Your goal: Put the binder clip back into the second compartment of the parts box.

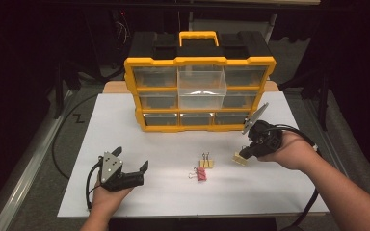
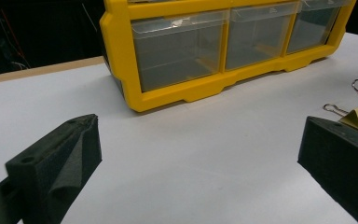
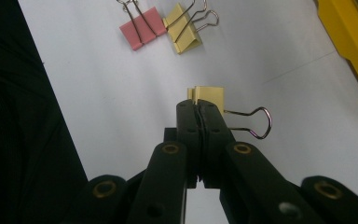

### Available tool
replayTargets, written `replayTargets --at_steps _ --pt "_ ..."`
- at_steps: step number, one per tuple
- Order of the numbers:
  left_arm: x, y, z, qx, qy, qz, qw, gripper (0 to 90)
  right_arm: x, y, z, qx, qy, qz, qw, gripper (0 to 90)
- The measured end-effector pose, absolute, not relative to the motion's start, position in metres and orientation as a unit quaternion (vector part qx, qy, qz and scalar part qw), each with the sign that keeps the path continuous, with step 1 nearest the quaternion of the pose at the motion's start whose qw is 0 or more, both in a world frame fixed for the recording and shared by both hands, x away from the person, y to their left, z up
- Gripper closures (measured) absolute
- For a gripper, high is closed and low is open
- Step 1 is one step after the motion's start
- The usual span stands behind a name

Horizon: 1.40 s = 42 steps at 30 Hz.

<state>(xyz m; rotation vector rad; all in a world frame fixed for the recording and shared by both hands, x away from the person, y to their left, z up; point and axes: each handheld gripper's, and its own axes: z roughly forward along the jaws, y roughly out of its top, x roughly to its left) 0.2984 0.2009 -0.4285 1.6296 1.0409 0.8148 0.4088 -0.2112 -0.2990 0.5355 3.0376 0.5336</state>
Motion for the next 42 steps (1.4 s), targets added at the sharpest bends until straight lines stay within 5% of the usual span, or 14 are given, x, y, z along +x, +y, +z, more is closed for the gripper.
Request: replayTargets --at_steps 42 --pt "0.298 0.201 -0.428 0.677 0.424 0.337 0.499 0.2 0.419 -0.189 -0.219 0.131 0.979 0.158 0.0 90.0"
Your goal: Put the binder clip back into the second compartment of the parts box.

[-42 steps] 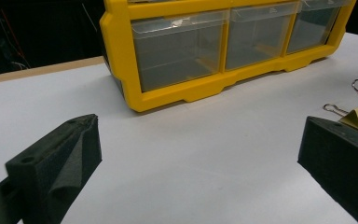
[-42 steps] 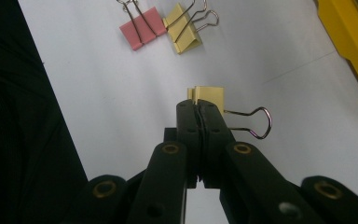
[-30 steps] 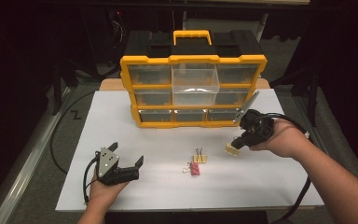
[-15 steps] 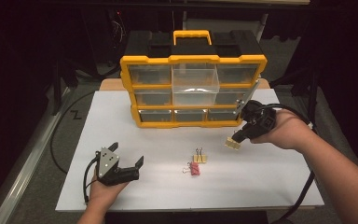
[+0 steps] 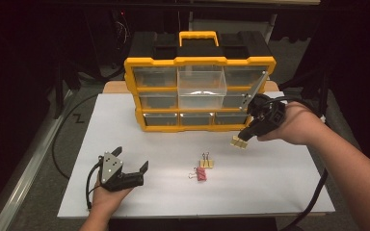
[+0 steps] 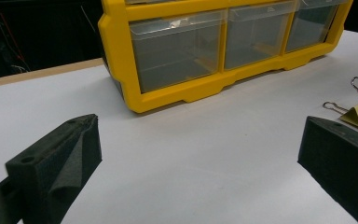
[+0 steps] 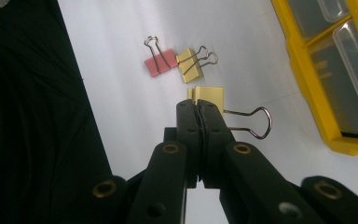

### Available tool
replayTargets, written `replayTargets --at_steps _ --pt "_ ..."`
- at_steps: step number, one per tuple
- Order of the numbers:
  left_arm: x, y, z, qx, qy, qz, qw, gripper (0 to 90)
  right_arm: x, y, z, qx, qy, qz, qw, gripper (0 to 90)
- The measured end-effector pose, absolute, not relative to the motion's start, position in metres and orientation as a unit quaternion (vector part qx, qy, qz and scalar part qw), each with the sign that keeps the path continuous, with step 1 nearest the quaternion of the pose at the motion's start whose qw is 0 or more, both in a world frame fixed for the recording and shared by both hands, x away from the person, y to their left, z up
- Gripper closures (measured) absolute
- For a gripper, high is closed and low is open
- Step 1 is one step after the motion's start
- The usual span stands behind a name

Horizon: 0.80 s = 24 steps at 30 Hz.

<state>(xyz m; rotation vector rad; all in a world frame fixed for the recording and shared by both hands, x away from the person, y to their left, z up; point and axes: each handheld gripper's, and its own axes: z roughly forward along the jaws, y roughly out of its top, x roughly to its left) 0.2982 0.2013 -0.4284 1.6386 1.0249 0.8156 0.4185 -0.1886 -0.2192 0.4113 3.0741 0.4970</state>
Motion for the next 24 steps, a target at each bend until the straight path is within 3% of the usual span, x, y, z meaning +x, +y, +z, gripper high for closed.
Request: replayTargets --at_steps 24 --pt "0.298 0.202 -0.428 0.676 0.422 0.335 0.502 0.2 0.422 -0.173 -0.171 0.113 0.982 0.153 0.016 90.0"
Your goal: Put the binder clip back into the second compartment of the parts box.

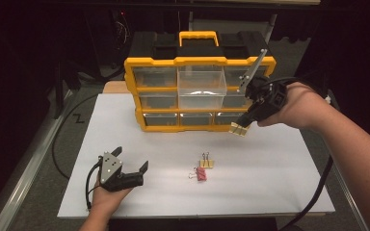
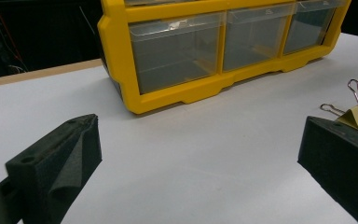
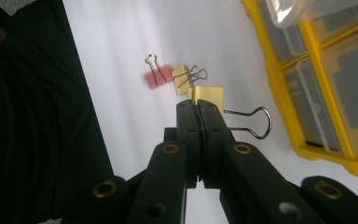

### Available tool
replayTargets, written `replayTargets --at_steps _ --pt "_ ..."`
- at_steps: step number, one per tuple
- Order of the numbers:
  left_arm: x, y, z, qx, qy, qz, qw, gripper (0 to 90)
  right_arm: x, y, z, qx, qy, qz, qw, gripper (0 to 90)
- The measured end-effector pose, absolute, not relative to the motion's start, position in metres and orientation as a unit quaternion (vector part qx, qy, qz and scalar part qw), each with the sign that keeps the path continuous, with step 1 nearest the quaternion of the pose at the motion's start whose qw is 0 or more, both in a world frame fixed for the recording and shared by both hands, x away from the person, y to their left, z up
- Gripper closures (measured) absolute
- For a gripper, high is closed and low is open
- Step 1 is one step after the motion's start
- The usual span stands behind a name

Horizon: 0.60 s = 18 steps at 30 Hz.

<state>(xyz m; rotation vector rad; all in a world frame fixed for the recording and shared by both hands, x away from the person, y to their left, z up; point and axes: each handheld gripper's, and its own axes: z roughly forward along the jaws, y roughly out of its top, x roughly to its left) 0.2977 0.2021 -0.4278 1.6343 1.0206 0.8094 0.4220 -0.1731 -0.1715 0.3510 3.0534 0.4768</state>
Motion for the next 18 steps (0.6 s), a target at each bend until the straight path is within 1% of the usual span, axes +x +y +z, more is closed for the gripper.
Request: replayTargets --at_steps 18 --pt "0.297 0.203 -0.428 0.674 0.423 0.334 0.505 0.2 0.427 -0.16 -0.139 0.102 0.983 0.15 0.029 90.0"
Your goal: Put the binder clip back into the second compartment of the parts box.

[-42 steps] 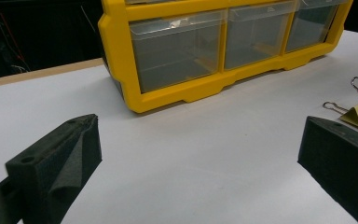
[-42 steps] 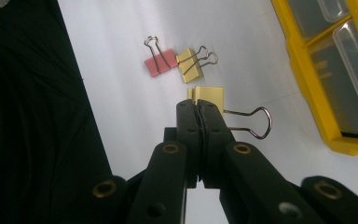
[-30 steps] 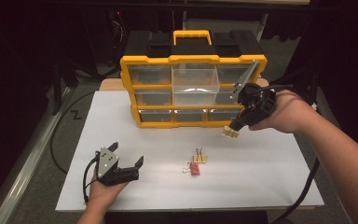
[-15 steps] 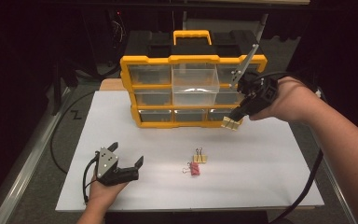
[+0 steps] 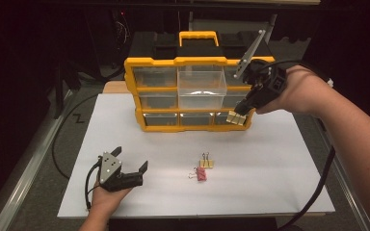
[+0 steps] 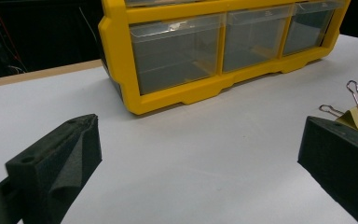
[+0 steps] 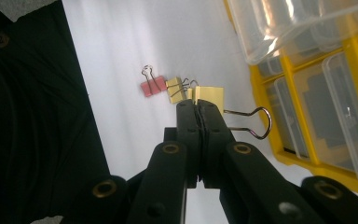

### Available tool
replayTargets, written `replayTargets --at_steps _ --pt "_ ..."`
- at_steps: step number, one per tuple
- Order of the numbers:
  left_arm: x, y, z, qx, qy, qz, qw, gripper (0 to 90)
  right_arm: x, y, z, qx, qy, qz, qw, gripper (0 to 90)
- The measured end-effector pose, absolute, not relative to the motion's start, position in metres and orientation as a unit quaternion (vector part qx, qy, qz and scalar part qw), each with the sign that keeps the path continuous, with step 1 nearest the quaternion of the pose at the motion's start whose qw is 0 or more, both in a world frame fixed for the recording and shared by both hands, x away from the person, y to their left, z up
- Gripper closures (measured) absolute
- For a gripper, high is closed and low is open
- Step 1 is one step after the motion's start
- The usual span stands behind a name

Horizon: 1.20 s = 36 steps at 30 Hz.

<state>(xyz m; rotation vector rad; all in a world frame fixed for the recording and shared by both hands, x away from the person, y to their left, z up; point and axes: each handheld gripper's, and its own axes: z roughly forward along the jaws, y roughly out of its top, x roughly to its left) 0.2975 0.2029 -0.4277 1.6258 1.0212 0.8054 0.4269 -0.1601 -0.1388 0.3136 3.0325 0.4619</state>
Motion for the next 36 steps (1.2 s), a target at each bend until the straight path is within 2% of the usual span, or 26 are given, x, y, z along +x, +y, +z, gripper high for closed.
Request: replayTargets --at_steps 36 --pt "0.298 0.204 -0.428 0.672 0.425 0.333 0.507 0.2 0.434 -0.153 -0.077 0.096 0.982 0.155 0.056 90.0"
